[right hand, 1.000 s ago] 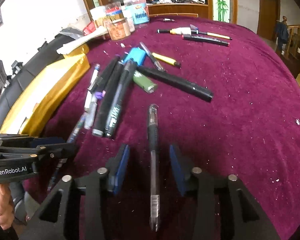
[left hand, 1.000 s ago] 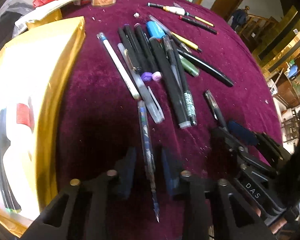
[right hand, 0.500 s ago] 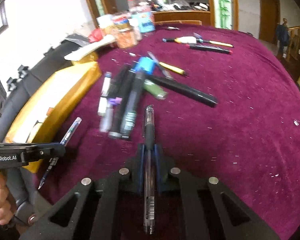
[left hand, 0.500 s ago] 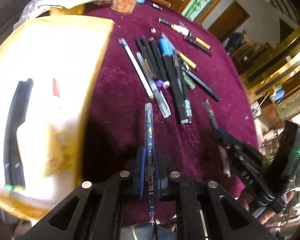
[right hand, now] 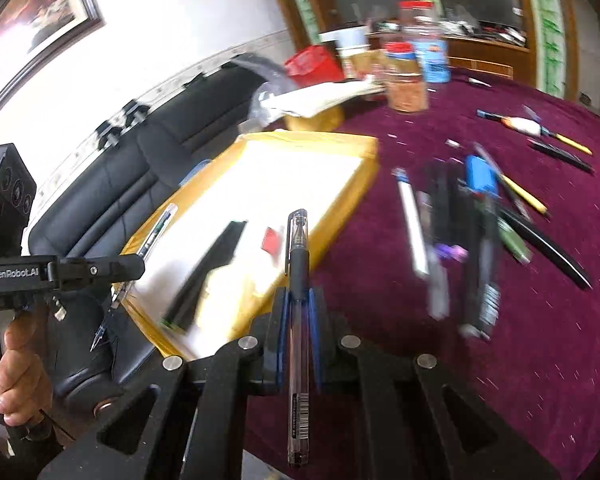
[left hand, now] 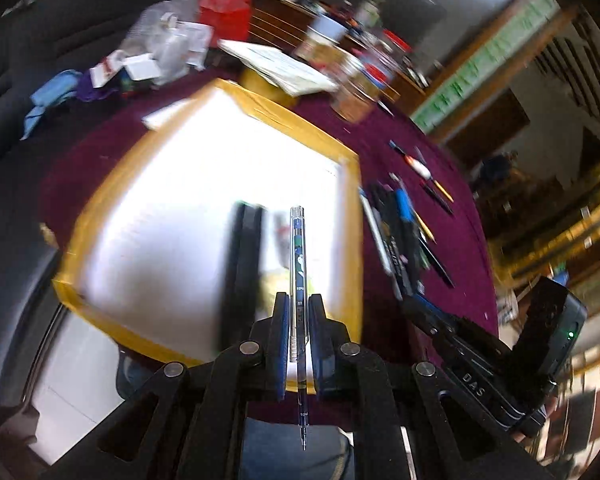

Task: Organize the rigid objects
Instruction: 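Lower both pens into the white box and open both tools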

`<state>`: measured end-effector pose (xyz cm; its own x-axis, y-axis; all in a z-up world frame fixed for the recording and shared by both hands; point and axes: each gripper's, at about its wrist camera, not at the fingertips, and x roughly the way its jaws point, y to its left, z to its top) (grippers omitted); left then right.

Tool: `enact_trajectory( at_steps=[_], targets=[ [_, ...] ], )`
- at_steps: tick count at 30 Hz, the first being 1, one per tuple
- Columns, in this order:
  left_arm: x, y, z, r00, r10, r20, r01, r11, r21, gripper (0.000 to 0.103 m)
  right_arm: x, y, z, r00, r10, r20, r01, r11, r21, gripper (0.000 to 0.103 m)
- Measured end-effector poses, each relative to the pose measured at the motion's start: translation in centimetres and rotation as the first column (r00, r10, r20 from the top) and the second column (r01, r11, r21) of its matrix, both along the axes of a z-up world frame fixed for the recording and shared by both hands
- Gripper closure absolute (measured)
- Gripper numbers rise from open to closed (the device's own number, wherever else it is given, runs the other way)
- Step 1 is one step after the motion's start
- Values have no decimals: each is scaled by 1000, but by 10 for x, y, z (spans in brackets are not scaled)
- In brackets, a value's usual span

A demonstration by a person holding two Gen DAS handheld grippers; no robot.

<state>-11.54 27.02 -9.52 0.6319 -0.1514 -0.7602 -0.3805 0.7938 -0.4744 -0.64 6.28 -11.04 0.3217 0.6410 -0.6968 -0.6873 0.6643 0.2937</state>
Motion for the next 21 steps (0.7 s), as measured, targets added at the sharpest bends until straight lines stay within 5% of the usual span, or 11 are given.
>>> enact_trajectory(
  at_steps=[14,21],
  targets=[
    [29,61,-52,994,64,-84,-67,997,-31,95,75,108,-18,1000,-11,-5,10,994,-109,93],
    [42,56,-68,986,67,-153,-63,997,33,95,72,130,-42,1000,-23,16,26,975,-222,93]
  ],
)
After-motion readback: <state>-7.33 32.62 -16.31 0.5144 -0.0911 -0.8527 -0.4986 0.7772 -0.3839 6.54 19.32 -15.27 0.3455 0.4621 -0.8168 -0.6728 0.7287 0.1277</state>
